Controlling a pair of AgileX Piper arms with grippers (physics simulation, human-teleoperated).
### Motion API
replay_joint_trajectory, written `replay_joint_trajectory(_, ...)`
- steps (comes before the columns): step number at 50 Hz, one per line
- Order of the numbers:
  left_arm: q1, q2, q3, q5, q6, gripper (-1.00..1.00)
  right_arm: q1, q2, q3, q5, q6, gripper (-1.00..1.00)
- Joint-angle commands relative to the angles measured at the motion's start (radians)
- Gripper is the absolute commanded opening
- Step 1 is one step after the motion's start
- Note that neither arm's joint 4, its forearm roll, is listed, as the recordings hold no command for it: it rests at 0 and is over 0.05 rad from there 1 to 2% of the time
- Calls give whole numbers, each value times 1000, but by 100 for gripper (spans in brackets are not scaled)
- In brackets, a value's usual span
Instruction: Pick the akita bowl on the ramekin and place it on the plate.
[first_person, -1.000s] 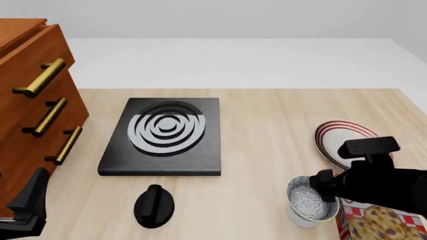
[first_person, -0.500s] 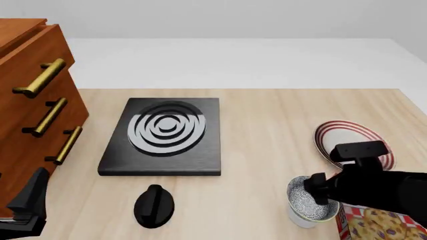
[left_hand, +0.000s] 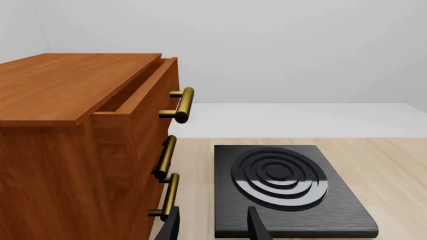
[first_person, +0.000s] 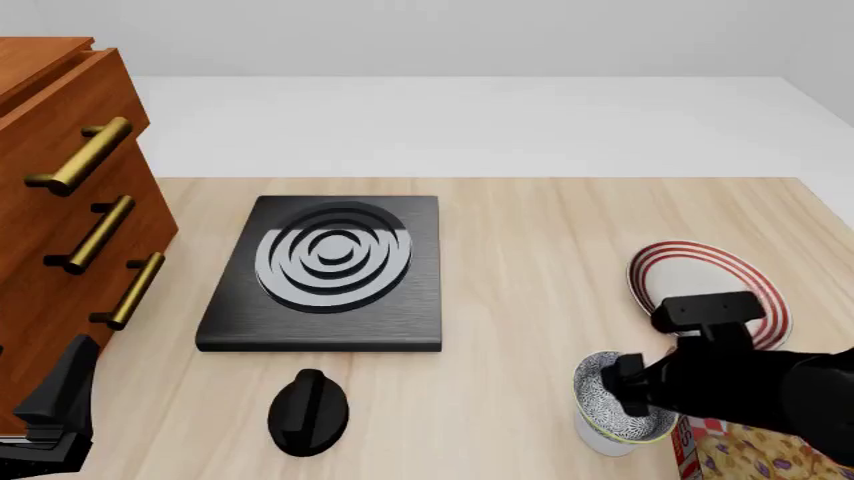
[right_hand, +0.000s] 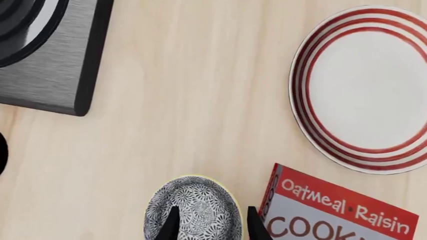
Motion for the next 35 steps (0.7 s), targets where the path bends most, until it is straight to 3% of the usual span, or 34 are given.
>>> replay_joint_trajectory(1,0,0,0,0,0,100,5,26,13,-31,8,100)
replay_joint_trajectory(35,0,0,0,0,0,100,-10,87,39,-92,2,100)
